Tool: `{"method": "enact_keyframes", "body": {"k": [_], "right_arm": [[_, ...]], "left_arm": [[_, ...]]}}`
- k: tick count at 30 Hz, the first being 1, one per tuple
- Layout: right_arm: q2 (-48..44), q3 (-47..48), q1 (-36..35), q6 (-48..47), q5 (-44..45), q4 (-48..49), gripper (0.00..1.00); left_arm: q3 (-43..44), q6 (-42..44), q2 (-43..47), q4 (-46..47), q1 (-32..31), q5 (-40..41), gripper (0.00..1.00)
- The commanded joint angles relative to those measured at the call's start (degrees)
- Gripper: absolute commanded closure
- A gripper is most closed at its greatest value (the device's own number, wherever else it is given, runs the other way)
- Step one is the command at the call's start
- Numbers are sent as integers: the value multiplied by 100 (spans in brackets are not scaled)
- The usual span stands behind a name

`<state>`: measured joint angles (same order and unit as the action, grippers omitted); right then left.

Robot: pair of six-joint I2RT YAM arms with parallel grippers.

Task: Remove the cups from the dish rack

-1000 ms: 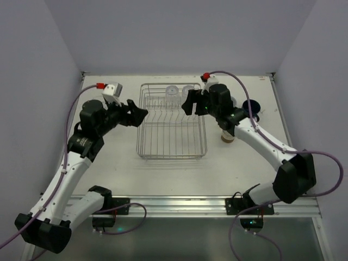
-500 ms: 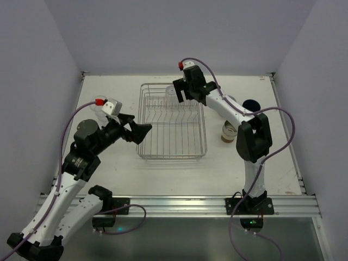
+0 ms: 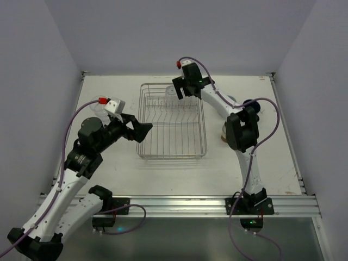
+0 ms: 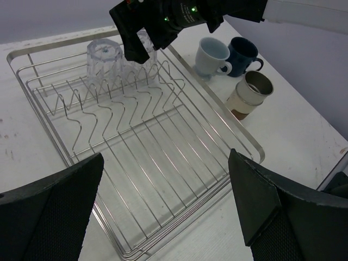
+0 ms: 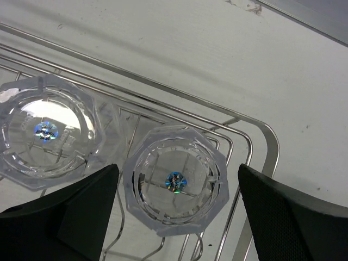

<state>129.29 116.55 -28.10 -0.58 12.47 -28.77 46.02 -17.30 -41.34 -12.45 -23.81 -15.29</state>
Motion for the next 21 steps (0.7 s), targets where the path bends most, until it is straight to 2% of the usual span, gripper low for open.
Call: {"method": "enact_keyframes", "body": {"k": [1,6,9,11,14,17,21], "right_arm": [[236,543,32,-223,-87,-93,8],[614,860,50,-285,71,-67,11],[685,957,59,-294,106,-23,19],[615,817,50,-267,133,125,30],[98,194,59,-206,133,721,60],[-579,-439,50,-144,80,1345,70],[-1318,-932,50,-21,28,1883,75]], "left_arm": [[30,130,-58,120,-27,87,0],[21,165,-119,111,-18,96,0],[4,165,-137,111,17,105,0],[3,165,-146,111,34,105,0],[-5,148,-172,128,52,105,0],[3,130,-242,137,78,44,0],[21,87,-313,190,96,-18,0]]}}
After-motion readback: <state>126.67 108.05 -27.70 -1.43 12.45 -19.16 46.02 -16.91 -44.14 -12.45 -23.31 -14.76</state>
